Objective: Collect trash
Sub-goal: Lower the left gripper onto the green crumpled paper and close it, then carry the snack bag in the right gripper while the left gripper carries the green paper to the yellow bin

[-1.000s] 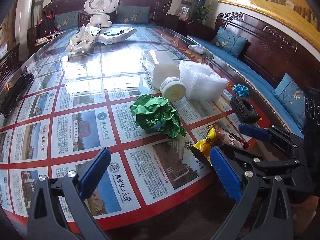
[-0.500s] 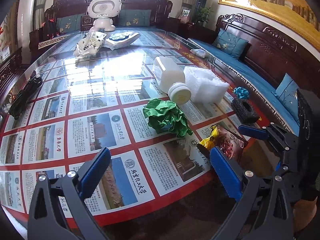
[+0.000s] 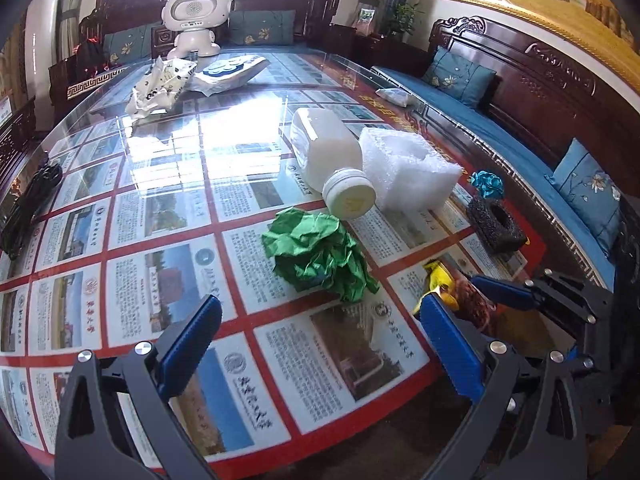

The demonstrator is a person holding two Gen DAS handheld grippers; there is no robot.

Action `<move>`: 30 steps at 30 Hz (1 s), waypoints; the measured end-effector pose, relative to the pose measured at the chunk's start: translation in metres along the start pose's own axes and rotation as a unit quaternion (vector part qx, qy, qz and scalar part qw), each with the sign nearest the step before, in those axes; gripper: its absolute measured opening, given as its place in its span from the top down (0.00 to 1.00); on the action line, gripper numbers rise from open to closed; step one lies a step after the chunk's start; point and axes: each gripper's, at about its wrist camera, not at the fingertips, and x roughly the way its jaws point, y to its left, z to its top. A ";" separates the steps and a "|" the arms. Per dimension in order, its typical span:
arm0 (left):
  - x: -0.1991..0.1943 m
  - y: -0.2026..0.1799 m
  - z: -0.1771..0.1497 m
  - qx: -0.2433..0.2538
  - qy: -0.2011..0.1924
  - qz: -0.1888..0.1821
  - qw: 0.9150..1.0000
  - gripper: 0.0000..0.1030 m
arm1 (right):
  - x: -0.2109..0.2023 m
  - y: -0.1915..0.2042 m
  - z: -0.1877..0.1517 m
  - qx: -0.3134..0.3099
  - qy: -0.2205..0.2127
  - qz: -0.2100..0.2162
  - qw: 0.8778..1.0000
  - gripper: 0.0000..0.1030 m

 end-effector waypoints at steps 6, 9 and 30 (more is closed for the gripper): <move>0.019 -0.007 0.018 0.001 0.008 0.008 1.000 0.04 | -0.008 -0.013 -0.003 0.018 -0.005 0.004 1.000 0.53; 0.031 -0.010 0.023 0.006 0.019 0.022 1.000 0.04 | -0.011 -0.014 -0.003 0.019 -0.008 0.008 1.000 0.53; 0.038 0.002 0.017 -0.010 0.038 0.025 0.999 0.71 | -0.015 -0.022 -0.007 0.042 -0.010 0.026 0.999 0.53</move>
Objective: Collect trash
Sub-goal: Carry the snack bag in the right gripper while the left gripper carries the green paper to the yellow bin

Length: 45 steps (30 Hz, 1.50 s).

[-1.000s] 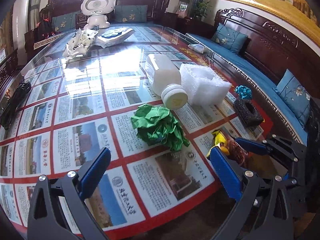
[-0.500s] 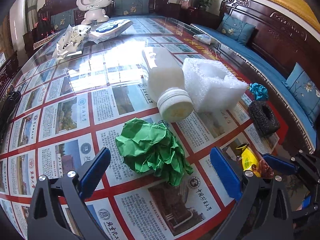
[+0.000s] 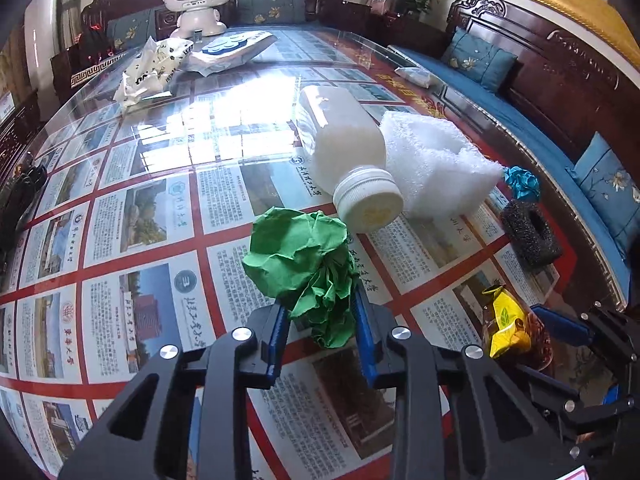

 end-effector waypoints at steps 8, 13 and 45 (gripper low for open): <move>-0.028 -0.015 -0.025 0.013 -0.018 -0.025 0.999 0.72 | -0.014 0.002 -0.004 0.003 -0.007 -0.002 1.000 0.53; -0.059 -0.030 -0.046 0.023 -0.031 -0.032 0.999 0.71 | -0.032 0.002 -0.008 0.008 -0.017 -0.006 1.000 0.53; -0.178 -0.173 -0.279 0.112 -0.011 -0.126 0.986 0.69 | -0.219 0.035 -0.223 0.019 -0.032 -0.003 0.999 0.53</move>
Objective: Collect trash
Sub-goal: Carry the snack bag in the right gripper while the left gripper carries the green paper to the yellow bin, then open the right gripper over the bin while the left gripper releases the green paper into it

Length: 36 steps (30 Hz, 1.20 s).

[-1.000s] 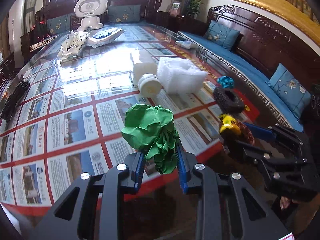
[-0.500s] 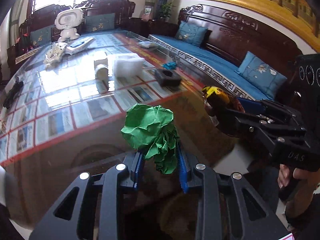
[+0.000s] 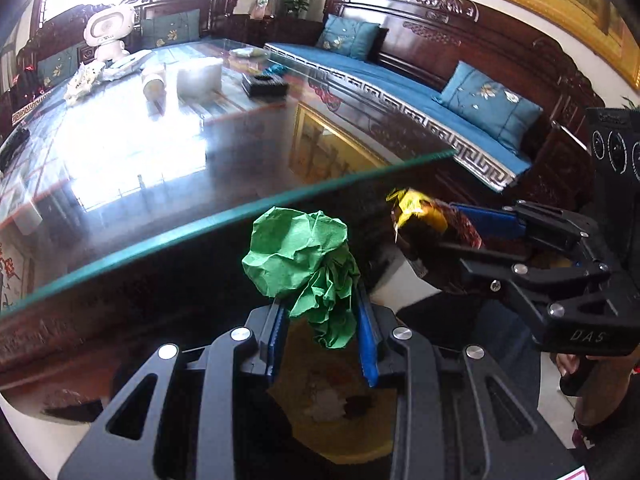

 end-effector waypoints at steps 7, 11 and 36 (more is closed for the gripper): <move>0.011 -0.016 -0.035 0.012 0.026 -0.009 1.000 0.69 | 0.005 -0.001 -0.049 0.010 0.041 -0.016 0.999 0.53; 0.022 -0.015 -0.052 0.003 0.049 -0.010 0.999 0.69 | 0.013 -0.001 -0.071 0.016 0.063 -0.015 0.998 0.45; 0.045 -0.045 -0.069 0.042 0.095 -0.041 0.994 0.57 | -0.002 -0.017 -0.073 0.046 0.041 -0.004 0.998 0.38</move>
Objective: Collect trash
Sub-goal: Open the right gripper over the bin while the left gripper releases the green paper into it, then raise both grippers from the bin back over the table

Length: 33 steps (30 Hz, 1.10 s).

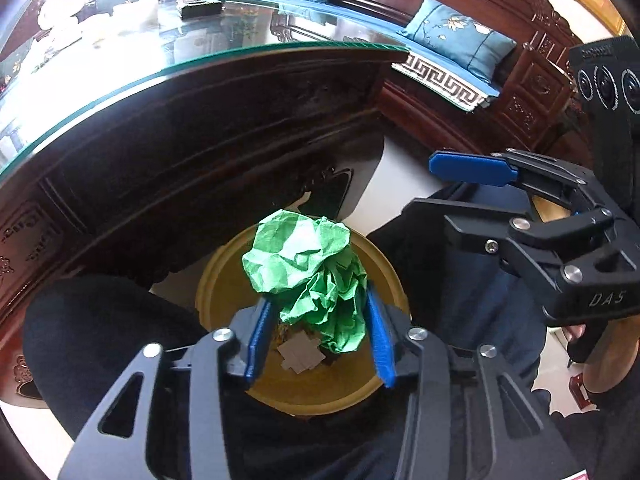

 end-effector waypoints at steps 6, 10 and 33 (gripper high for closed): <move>0.004 -0.009 0.000 0.018 0.009 -0.005 1.000 0.51 | 0.000 -0.004 0.001 0.005 -0.001 0.000 1.000 0.38; 0.004 -0.013 0.001 0.031 0.010 -0.004 0.999 0.50 | 0.000 -0.005 0.004 0.005 -0.006 0.002 1.000 0.38; -0.001 -0.004 0.017 0.018 -0.013 -0.004 1.000 0.31 | 0.001 -0.013 0.017 0.013 -0.017 0.011 1.000 0.37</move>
